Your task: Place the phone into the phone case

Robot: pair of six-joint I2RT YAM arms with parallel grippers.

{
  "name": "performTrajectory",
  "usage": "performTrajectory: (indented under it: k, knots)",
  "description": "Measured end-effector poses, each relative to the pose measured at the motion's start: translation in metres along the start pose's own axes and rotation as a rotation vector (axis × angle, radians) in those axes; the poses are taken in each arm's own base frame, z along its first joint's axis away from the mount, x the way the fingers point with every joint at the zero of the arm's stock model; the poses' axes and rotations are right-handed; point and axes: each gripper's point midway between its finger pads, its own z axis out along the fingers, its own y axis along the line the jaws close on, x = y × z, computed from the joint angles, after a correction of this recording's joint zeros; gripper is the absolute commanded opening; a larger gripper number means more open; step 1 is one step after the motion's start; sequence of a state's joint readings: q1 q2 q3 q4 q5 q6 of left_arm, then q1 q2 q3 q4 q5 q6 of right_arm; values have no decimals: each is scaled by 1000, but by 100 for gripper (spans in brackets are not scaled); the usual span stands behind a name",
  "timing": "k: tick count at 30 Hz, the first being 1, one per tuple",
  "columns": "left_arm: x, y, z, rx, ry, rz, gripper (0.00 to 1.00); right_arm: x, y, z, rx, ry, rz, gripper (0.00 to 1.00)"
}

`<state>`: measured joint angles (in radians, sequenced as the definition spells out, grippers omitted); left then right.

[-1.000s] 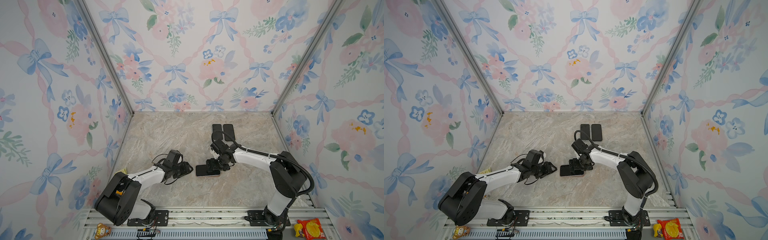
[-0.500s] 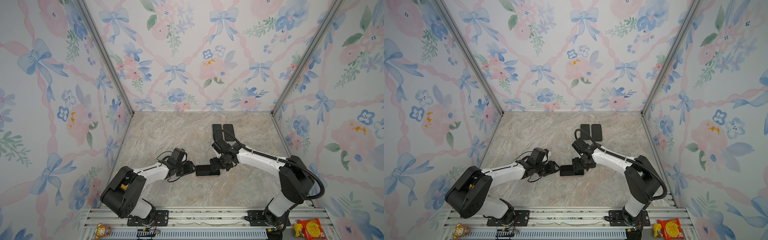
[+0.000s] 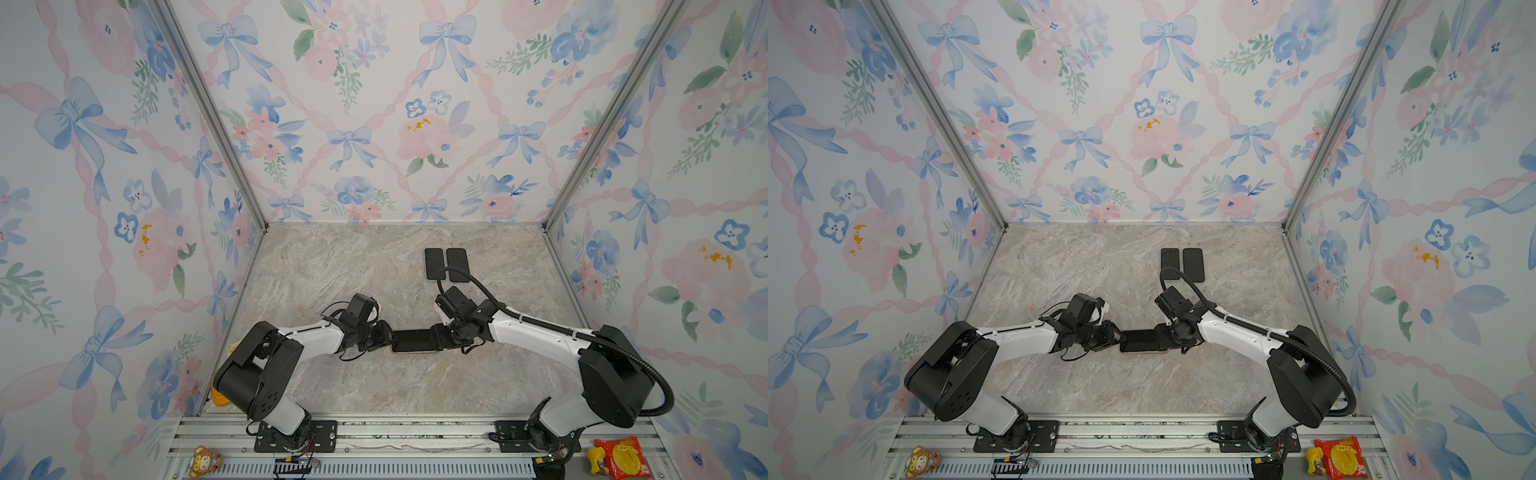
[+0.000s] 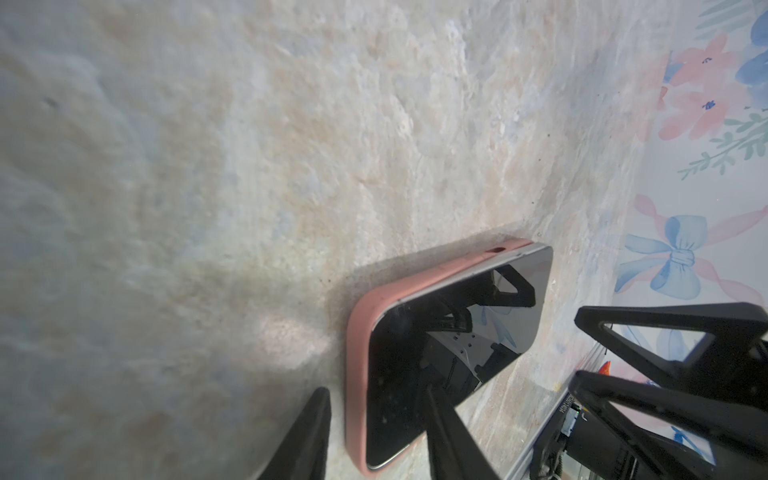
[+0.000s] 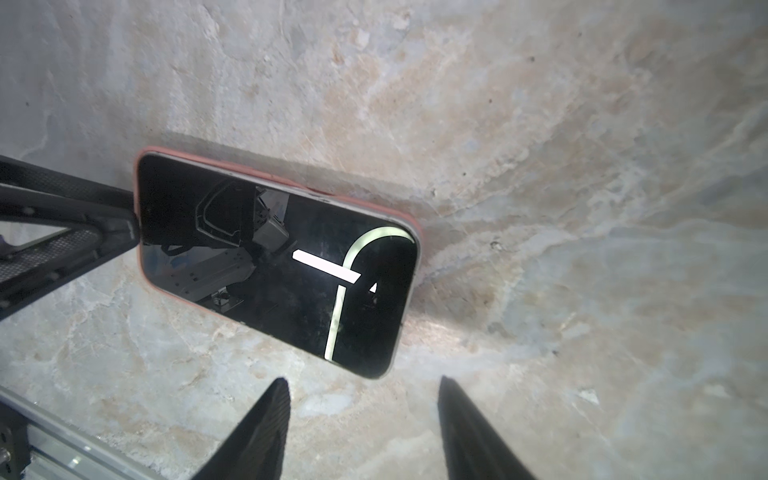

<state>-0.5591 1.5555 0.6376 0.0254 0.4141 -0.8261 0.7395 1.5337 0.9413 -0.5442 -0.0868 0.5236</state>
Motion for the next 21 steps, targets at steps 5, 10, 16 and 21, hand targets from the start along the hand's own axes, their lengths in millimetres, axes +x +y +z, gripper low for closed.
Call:
performTrajectory:
  k: [5,10,16,21]
  knots:
    - [0,0,4,-45,-4,28,32,-6,4,5,-27,-11,12,55]
    - [-2,-3,11,-70,-8,52,23,-5,5,12,-48,-4,23,54]
    - [-3,-6,15,-89,-25,77,17,-2,1,16,-61,1,46,49]
    - [-3,-5,13,-102,-34,80,21,-5,-4,16,-84,-20,82,46]
